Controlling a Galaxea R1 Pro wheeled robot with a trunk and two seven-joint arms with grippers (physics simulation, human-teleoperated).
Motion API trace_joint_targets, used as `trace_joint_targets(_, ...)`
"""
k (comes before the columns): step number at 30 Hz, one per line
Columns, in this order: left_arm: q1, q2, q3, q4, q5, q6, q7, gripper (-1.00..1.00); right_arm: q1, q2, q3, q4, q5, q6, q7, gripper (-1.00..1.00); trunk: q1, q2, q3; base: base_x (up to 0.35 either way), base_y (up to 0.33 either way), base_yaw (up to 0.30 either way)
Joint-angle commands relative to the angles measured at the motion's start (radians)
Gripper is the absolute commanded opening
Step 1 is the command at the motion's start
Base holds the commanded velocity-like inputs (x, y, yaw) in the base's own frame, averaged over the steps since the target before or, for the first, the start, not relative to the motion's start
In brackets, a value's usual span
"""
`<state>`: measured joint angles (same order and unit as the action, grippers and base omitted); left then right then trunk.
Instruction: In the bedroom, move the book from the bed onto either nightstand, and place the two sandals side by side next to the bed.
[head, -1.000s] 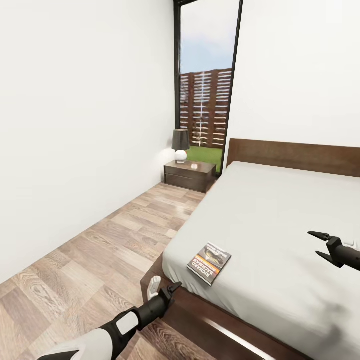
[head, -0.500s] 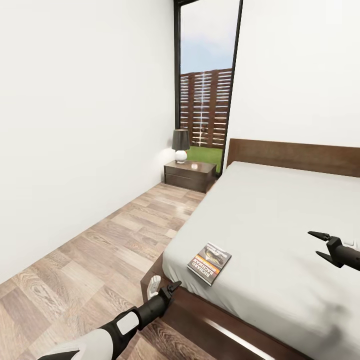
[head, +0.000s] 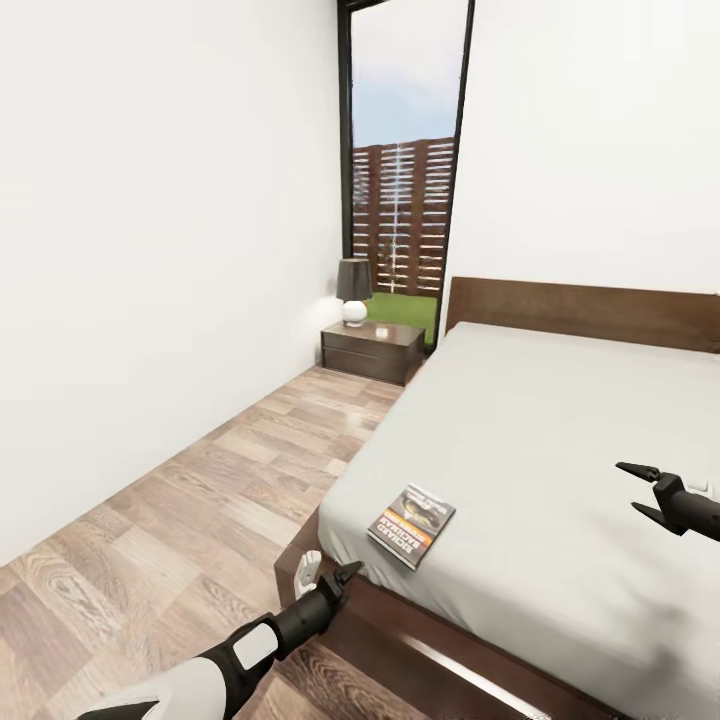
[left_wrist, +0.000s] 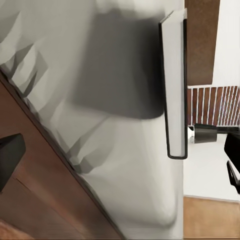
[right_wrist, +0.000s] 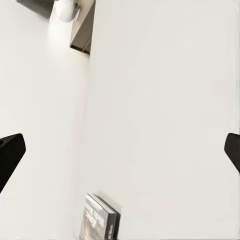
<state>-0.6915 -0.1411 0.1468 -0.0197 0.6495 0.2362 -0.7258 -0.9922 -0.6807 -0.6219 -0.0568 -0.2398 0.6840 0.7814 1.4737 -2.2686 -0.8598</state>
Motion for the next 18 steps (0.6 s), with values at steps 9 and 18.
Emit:
trace_joint_targets(9,0.000,0.000,0.007,0.000,0.000,0.010,-0.005,1.00,0.000,0.001,0.005,0.000,-0.010,0.006,-0.001,1.00,0.000,0.000,-0.001,0.000,0.000,-0.153)
trace_joint_targets(18,0.000,0.000,0.007,0.000,0.000,0.011,-0.006,1.00,0.000,0.000,0.005,0.000,-0.010,0.006,-0.001,1.00,0.000,0.000,-0.001,0.000,0.000,-0.051)
